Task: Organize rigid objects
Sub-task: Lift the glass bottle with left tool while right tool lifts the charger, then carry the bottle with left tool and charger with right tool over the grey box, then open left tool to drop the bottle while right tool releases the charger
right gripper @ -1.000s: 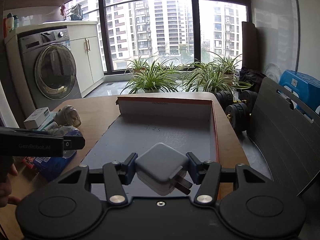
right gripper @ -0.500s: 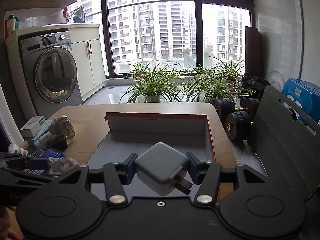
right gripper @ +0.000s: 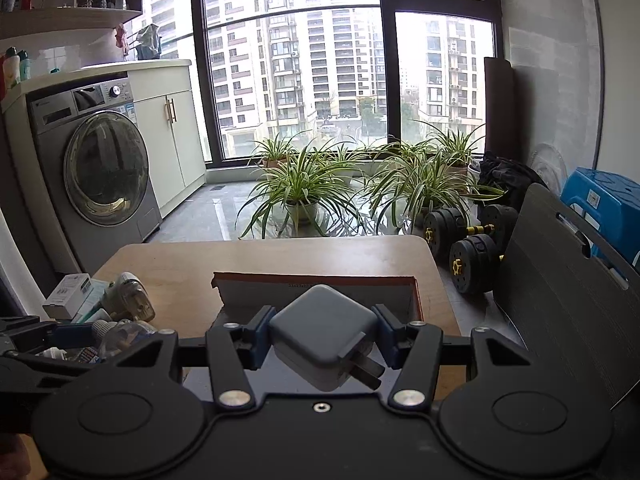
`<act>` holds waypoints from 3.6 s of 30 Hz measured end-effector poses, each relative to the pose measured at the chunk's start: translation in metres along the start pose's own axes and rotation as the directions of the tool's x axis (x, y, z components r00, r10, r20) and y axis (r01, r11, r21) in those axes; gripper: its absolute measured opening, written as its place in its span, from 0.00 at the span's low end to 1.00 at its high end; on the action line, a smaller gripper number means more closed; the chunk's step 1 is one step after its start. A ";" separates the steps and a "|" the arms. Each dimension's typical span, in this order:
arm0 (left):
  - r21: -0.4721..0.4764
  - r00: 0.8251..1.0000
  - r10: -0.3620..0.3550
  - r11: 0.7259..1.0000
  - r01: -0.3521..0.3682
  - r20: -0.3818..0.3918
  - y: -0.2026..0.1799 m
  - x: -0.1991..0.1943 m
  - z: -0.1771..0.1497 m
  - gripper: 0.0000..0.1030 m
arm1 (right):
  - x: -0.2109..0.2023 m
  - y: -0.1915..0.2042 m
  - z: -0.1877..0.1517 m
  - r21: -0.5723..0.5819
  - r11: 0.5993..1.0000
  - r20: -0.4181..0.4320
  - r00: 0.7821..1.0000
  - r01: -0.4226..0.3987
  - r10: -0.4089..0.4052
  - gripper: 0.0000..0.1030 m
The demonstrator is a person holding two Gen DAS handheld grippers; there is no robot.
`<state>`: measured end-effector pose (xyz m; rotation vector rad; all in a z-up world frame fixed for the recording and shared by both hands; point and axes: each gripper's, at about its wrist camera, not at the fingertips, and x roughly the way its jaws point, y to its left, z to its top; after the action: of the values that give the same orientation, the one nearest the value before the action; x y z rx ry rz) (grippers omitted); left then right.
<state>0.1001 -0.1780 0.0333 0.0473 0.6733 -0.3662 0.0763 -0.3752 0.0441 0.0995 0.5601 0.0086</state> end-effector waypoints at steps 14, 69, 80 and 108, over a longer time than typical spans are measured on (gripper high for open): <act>-0.001 0.999 0.006 1.000 -0.007 -0.042 0.003 0.000 0.010 0.78 | -0.005 0.010 0.013 0.020 0.999 -0.036 0.999 0.032 -0.031 0.62; 0.033 0.988 -0.022 0.999 0.027 -0.153 -0.015 0.058 0.009 0.78 | 0.060 -0.004 0.017 0.005 0.998 -0.155 0.986 0.070 -0.069 0.62; 0.026 0.985 -0.040 0.999 0.045 -0.167 -0.019 0.078 0.012 0.78 | 0.079 -0.007 0.017 -0.014 0.997 -0.178 0.981 0.080 -0.081 0.62; -0.018 0.988 -0.075 0.997 0.073 -0.135 -0.022 0.076 0.029 0.93 | 0.049 -0.017 0.033 0.032 0.990 -0.084 0.987 0.139 -0.136 0.76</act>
<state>0.1646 -0.2269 0.0105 0.0350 0.8131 -0.4324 0.1347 -0.3939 0.0442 0.0971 0.6476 -0.1332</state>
